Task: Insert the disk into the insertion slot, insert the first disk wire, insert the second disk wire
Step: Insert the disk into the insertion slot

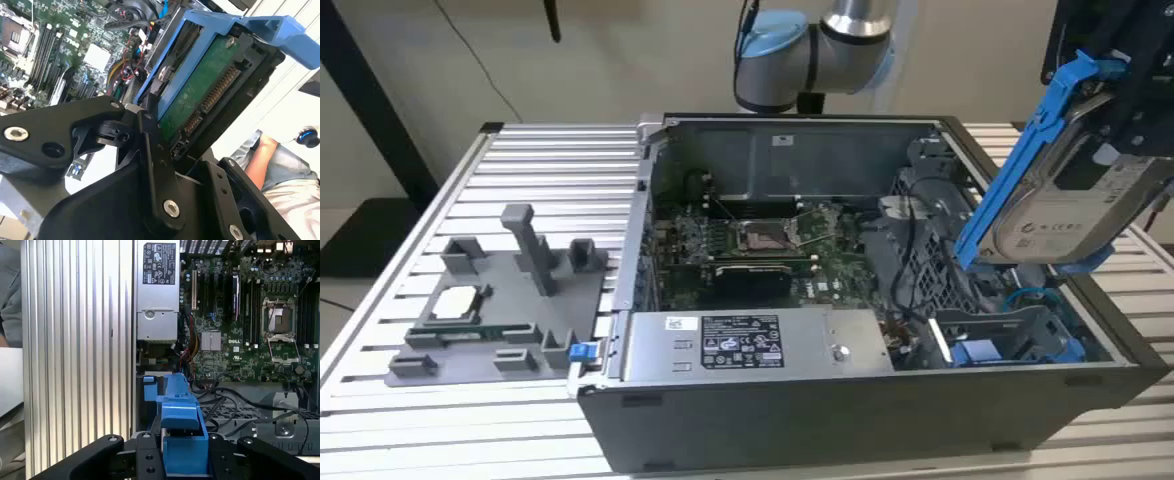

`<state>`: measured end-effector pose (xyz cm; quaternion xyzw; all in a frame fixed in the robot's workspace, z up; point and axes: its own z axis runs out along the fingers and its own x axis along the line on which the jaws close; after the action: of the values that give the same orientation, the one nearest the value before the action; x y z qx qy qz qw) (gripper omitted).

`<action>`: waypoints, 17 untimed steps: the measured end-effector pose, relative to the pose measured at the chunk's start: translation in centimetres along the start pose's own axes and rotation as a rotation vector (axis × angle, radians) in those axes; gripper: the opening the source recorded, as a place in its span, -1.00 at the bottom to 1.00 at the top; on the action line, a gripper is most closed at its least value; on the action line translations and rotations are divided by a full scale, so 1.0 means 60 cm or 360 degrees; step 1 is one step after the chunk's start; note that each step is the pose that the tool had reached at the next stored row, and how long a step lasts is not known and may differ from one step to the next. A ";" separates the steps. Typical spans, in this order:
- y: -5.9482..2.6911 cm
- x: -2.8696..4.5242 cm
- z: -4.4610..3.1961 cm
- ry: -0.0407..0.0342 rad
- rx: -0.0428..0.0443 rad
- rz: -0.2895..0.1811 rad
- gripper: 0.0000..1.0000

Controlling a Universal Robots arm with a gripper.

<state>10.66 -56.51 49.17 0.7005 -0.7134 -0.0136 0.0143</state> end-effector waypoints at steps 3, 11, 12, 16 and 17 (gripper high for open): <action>0.000 0.000 0.000 -0.0002 0.0000 0.0000 -1.00; 0.000 0.000 0.004 -0.0002 0.0000 0.0000 -1.00; 0.000 0.000 0.005 -0.0002 0.0000 0.0000 -1.00; 0.000 0.000 0.009 -0.0002 0.0000 0.0000 -1.00; 0.000 0.000 0.010 -0.0002 0.0000 0.0000 -1.00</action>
<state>10.66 -56.53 48.59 0.7005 -0.7134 -0.0139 0.0139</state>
